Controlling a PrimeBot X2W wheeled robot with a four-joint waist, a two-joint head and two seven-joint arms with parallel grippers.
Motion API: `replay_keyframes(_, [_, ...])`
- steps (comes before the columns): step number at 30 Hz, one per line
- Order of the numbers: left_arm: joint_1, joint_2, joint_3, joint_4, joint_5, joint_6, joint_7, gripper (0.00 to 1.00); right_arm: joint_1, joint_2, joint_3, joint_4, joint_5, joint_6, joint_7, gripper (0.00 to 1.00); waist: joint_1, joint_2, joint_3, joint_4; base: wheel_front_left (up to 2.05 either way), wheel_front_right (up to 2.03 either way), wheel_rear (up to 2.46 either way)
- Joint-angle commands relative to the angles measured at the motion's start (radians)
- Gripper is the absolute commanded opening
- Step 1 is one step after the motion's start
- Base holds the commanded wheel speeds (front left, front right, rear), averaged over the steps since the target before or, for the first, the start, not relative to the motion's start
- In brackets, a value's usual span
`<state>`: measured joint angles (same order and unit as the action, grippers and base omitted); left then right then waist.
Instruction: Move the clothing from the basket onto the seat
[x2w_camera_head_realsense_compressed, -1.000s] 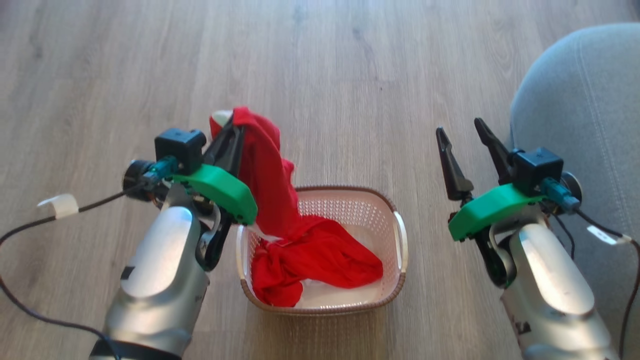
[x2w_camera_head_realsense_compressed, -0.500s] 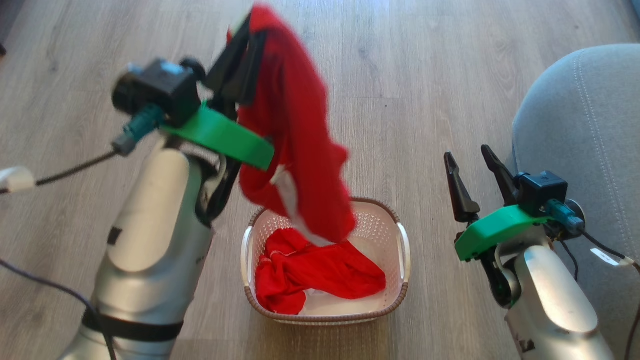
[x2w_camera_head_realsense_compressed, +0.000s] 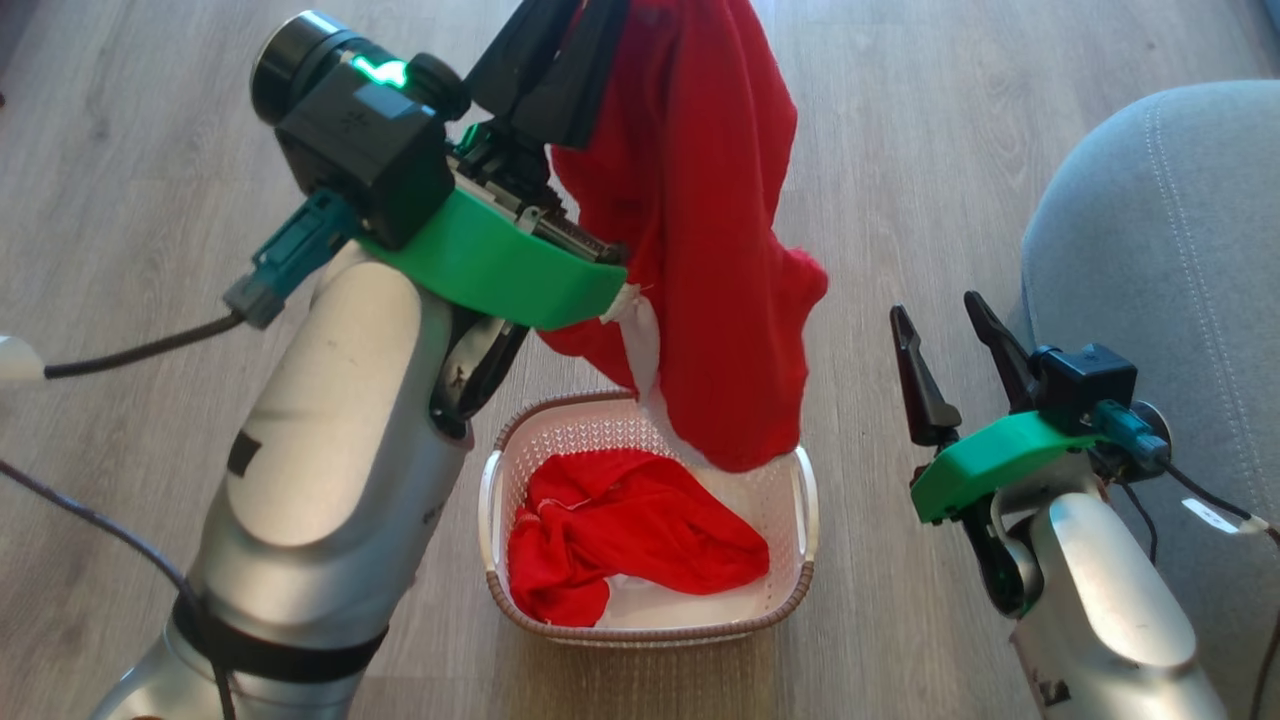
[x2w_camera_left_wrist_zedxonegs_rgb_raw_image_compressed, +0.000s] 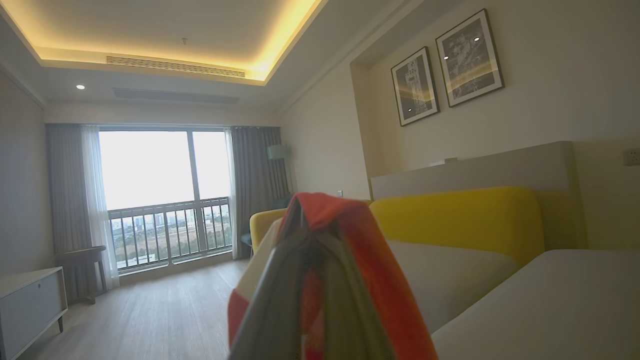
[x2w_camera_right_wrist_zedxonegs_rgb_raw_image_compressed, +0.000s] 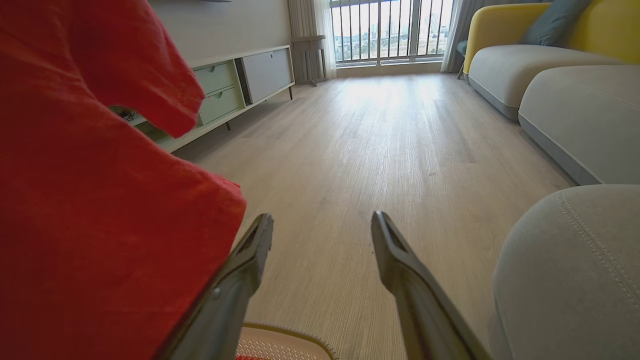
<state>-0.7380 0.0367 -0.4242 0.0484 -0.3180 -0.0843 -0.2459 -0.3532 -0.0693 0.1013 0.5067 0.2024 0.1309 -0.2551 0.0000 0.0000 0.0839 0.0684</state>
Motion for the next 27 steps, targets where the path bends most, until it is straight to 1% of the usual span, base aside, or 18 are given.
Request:
replay_keyframes(1, [-0.057, 0.014, 0.023, -0.041, -0.005, 0.009, 0.007, 0.0, -0.01, 0.008, 0.02, -0.028, -0.004, 0.0, -0.007, 1.0, 0.0, 0.0, 0.001, -0.002, 0.0, 0.0, 0.0])
replay_keyframes(6, [-0.056, 0.014, 0.009, -0.044, -0.01, 0.015, 0.008, 0.0, -0.015, 0.009, 0.024, -0.036, -0.004, 0.0, -0.007, 1.0, 0.0, 0.0, 0.005, -0.006, 0.0, 0.0, 0.0])
replay_keyframes(9, [-0.055, 0.014, 0.001, -0.048, -0.014, 0.019, 0.007, 0.0, -0.02, 0.011, 0.05, -0.073, 0.007, 0.0, -0.007, 1.0, 0.0, 0.0, 0.011, -0.007, 0.0, 0.0, 0.0])
replay_keyframes(12, [-0.054, 0.014, -0.006, -0.048, -0.017, 0.021, 0.006, 0.0, -0.033, 0.012, 0.093, -0.135, 0.009, 0.0, -0.007, 1.0, 0.0, 0.0, 0.016, -0.007, 0.0, 0.0, 0.0])
replay_keyframes(14, [-0.054, 0.014, -0.012, -0.047, -0.02, 0.022, 0.006, 0.0, -0.044, 0.013, 0.133, -0.189, 0.013, 0.0, -0.007, 1.0, 0.0, 0.0, 0.019, -0.007, 0.0, 0.0, 0.0])
replay_keyframes(21, [-0.05, 0.014, -0.037, -0.043, -0.029, 0.024, 0.003, 0.0, -0.087, 0.006, 0.333, -0.383, 0.055, 0.0, -0.007, 1.0, 0.0, 0.0, 0.027, -0.001, 0.0, 0.0, 0.0])
replay_keyframes(24, [-0.05, 0.014, -0.047, -0.038, -0.035, 0.025, 0.0, 0.0, -0.1, -0.007, 0.399, -0.415, 0.066, 0.0, -0.007, 1.0, 0.0, 0.0, 0.027, 0.003, 0.0, 0.0, 0.0])
replay_keyframes(27, [-0.05, 0.014, -0.058, -0.033, -0.041, 0.028, -0.002, 0.0, -0.115, -0.013, 0.446, -0.411, 0.065, 0.0, -0.007, 1.0, 0.0, 0.0, 0.026, 0.005, 0.0, 0.0, 0.0])
